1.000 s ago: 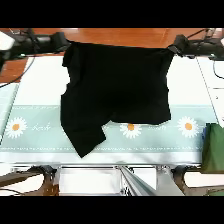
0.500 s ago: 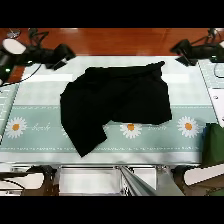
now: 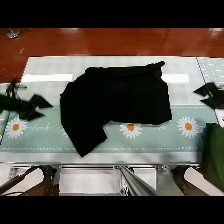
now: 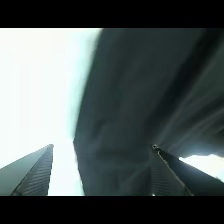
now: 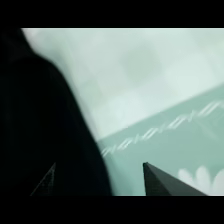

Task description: Fold the shirts.

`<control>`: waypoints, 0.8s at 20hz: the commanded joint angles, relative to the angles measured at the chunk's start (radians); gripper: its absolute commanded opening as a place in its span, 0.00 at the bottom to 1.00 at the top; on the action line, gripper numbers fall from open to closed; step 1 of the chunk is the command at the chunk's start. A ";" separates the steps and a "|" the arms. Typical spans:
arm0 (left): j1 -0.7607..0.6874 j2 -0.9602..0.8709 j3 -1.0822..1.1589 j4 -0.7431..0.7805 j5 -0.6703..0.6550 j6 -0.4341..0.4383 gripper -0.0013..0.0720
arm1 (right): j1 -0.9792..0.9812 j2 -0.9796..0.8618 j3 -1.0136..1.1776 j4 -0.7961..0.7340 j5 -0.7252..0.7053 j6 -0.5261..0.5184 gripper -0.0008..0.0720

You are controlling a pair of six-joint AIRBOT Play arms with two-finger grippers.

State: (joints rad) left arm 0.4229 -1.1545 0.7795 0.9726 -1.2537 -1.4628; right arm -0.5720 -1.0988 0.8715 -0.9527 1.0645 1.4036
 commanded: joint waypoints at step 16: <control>-0.232 0.042 -0.396 -0.383 0.416 0.106 0.94 | 0.009 0.327 -0.425 0.195 0.075 -0.136 0.87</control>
State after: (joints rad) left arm 0.2836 -1.0908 0.3862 0.6018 -0.9157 -1.3396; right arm -0.5640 -0.7742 0.4488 -0.7601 1.1248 1.2503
